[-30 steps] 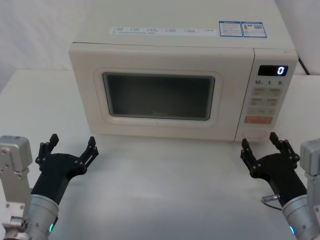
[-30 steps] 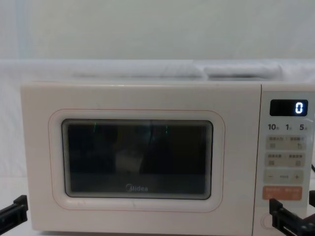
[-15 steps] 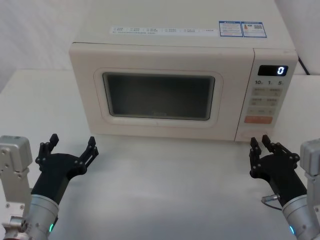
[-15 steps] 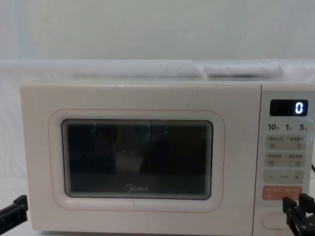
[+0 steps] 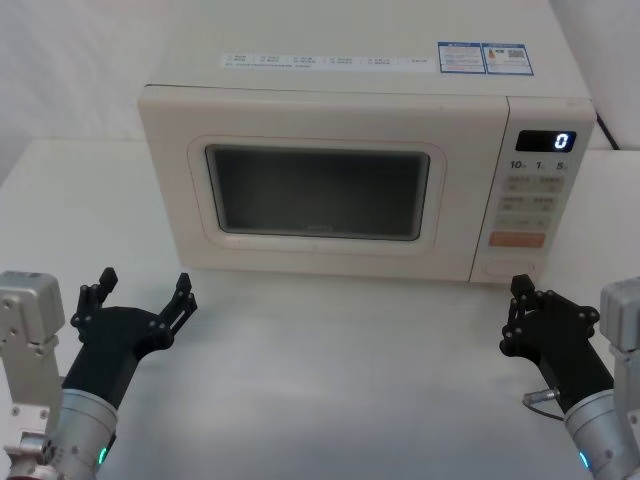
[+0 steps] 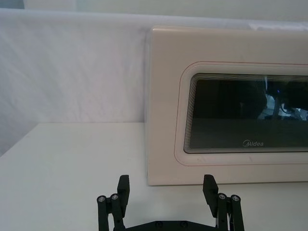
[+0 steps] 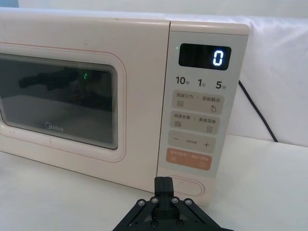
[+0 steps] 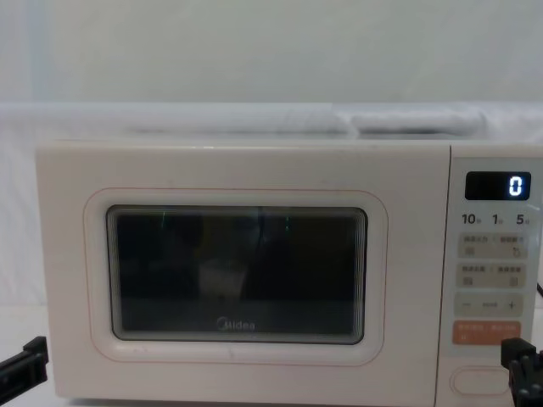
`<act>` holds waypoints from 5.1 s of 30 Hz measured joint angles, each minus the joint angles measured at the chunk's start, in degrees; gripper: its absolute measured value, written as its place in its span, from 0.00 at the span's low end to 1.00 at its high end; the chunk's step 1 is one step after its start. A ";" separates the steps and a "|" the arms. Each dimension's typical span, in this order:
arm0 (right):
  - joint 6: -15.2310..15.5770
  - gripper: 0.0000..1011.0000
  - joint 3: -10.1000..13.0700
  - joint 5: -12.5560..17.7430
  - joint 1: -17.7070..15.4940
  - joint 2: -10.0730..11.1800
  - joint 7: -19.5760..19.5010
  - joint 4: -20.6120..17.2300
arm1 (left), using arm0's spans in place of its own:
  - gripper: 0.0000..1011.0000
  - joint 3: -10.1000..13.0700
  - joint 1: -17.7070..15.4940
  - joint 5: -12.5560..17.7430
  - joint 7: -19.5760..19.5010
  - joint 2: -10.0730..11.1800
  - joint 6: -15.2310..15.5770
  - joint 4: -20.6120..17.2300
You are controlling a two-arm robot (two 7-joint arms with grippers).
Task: Press the button to open the microwave door with one hand; close the microwave door with the other hand.
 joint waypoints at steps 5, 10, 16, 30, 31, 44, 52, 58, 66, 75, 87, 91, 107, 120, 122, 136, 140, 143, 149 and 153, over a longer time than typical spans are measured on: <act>0.00 0.00 0.00 0.00 0.00 0.00 0.00 0.00 | 0.99 0.00 0.00 0.00 0.00 0.00 0.00 0.00; 0.00 0.00 0.05 0.00 -0.01 -0.05 0.03 0.00 | 0.99 0.00 0.00 0.00 0.00 0.00 0.00 0.00; 0.47 0.00 1.59 0.49 -0.20 -1.40 0.71 0.36 | 0.99 0.00 0.00 0.00 0.00 0.00 0.00 0.00; 2.29 0.00 4.32 1.58 1.84 -4.33 2.57 5.63 | 0.99 0.00 0.00 0.00 0.00 0.00 0.00 0.00; 2.35 0.00 4.41 1.58 2.06 -4.52 2.68 5.91 | 0.99 0.00 0.00 0.00 0.00 0.00 0.00 0.00; 2.86 0.00 5.51 1.18 6.40 -7.54 4.94 11.44 | 0.99 0.00 0.00 0.00 0.00 0.00 0.00 0.00; 2.56 0.00 5.64 0.38 9.44 -8.91 5.35 15.31 | 0.99 0.00 0.00 0.00 0.00 0.00 0.00 0.00; 2.34 0.00 5.62 -0.59 11.07 -9.45 5.31 17.43 | 0.99 0.00 0.00 0.00 0.00 0.00 0.00 0.00; 2.12 0.00 6.01 -1.39 12.69 -9.86 5.24 19.35 | 0.99 0.00 0.00 0.00 0.00 0.00 0.00 0.00; 1.88 0.00 6.60 -1.88 13.81 -10.16 5.09 20.70 | 0.99 0.00 0.00 0.00 0.00 0.00 0.00 0.00; 1.43 0.00 7.39 -2.38 14.94 -10.54 4.69 22.51 | 0.99 0.00 0.00 0.00 0.00 0.00 0.00 0.00; 1.40 0.00 7.62 -2.48 15.16 -10.65 4.66 22.78 | 0.99 0.00 0.00 0.00 0.00 0.00 0.00 0.00; 1.21 0.00 8.01 -2.76 16.50 -11.06 4.70 24.12 | 0.99 0.00 0.00 0.00 0.00 0.00 0.00 0.00; 0.70 0.00 8.01 -2.95 17.91 -11.22 4.89 25.61 | 0.99 0.00 0.00 0.00 0.00 0.00 0.00 0.00; 0.69 0.00 8.02 -2.95 17.92 -11.22 4.90 25.62 | 0.99 0.00 0.00 0.00 0.00 0.00 0.00 0.00; 1.06 0.00 8.11 -2.80 15.58 -10.88 5.28 22.66 | 0.99 0.00 0.00 0.00 0.00 0.00 0.00 0.00; 1.39 0.00 8.10 -2.67 14.27 -10.67 5.42 21.01 | 0.99 0.00 0.00 0.00 0.00 0.00 0.00 0.00; 1.73 0.00 8.08 -2.62 13.16 -10.43 5.52 19.57 | 0.99 0.00 0.00 0.00 0.00 0.00 0.00 0.00; 2.32 0.00 7.96 -2.63 11.10 -9.94 5.62 17.02 | 0.99 -0.01 0.00 0.00 0.01 0.00 0.00 0.00; 2.47 0.00 8.00 -2.34 9.24 -9.37 6.15 14.74 | 0.99 0.00 0.00 0.00 0.01 0.00 0.00 0.00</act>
